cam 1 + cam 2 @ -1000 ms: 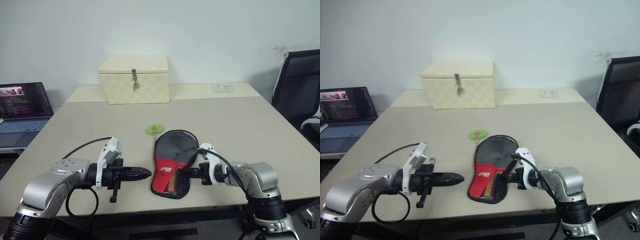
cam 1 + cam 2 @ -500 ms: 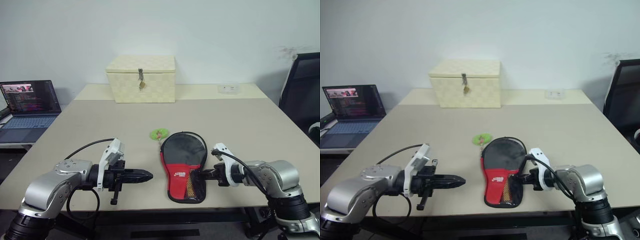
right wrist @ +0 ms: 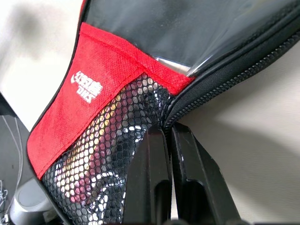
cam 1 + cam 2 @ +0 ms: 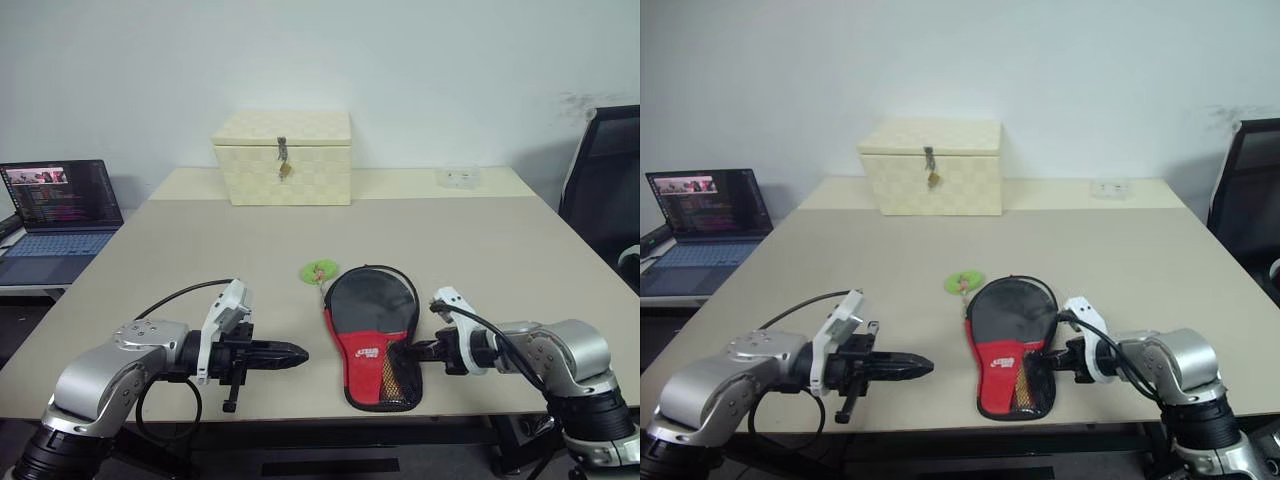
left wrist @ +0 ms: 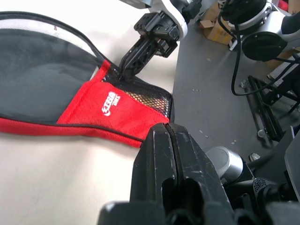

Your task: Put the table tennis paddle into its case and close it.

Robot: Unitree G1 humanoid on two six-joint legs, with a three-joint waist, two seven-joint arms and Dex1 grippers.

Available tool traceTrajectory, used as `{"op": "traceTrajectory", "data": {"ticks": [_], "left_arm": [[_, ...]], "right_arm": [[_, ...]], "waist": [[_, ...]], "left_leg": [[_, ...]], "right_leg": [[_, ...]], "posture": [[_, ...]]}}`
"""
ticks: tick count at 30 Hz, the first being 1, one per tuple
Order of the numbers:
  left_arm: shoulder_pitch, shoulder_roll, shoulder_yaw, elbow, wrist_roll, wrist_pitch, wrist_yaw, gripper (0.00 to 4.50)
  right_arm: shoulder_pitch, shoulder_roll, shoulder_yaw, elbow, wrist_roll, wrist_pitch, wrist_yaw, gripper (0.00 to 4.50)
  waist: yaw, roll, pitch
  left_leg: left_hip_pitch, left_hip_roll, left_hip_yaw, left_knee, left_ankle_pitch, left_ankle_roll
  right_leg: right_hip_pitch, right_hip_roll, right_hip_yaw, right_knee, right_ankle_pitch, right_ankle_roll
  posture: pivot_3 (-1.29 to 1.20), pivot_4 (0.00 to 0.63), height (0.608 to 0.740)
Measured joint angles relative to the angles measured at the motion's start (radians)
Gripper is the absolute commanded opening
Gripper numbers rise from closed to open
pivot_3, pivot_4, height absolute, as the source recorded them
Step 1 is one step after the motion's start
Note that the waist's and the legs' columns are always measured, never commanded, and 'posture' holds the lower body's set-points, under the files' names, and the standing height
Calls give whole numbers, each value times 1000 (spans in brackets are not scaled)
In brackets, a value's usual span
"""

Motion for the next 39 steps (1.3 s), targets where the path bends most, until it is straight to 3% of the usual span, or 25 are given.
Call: {"op": "traceTrajectory", "data": {"ticks": [9, 12, 18, 23, 25, 31, 34, 39], "left_arm": [[0, -1, -3, 1, 2, -9, -1, 0], [0, -6, -6, 3, 3, -18, -1, 0], [0, -11, -7, 6, 7, -24, 4, 0], [3, -26, -6, 13, 7, -24, 41, 0], [3, -30, -6, 23, 7, -23, 53, 0], [-51, -50, -10, 81, 23, -3, 105, 0], [-100, -69, -35, 153, 96, -30, 156, 609], [-146, -130, -101, 276, 244, -162, 220, 2321]], "right_arm": [[23, 11, -13, -47, 18, 36, -19, 19], [26, 19, -15, -47, 17, 36, -32, 692], [53, -18, -12, -77, 15, -4, -46, 2771], [64, -204, 26, -176, 6, -171, 40, 4483], [48, -225, 15, -176, 13, -228, 73, 4483], [-40, -36, -73, -136, 129, -264, 77, 4483], [-41, 43, -2, -78, 85, -305, 15, 4500], [-15, 40, 236, 37, -155, -469, -76, 4500]], "waist": [[2, 0, 0], [2, 0, 0], [3, 0, 0], [4, 1, 1], [2, 0, 1], [3, -1, 0], [5, -1, 0], [9, -1, 0]], "left_leg": [[0, 0, 0, 0, 0, 0], [0, 0, 0, 0, 0, 0], [0, 0, 1, 0, 0, 0], [0, 1, 0, 0, 0, 0], [0, 2, 1, 0, 0, 0], [1, 5, 0, 0, 0, 0], [1, 4, 1, 1, 0, 0], [-1, 2, 1, 0, 0, 0]], "right_leg": [[0, 0, 0, 0, 0, 0], [0, 0, 0, 0, 0, 0], [0, 0, 0, 0, 0, 0], [0, 0, 0, -1, -2, 4], [0, 2, 0, -1, -2, 4], [1, 9, 0, 0, -2, 3], [0, 8, 1, 0, 0, -1], [-2, 6, 1, 0, 0, -1]], "posture": [[0, 150, 740], [0, 150, 740], [0, 150, 740], [0, 150, 740], [0, 150, 740], [0, 150, 740], [0, 150, 740], [0, 150, 740]]}}
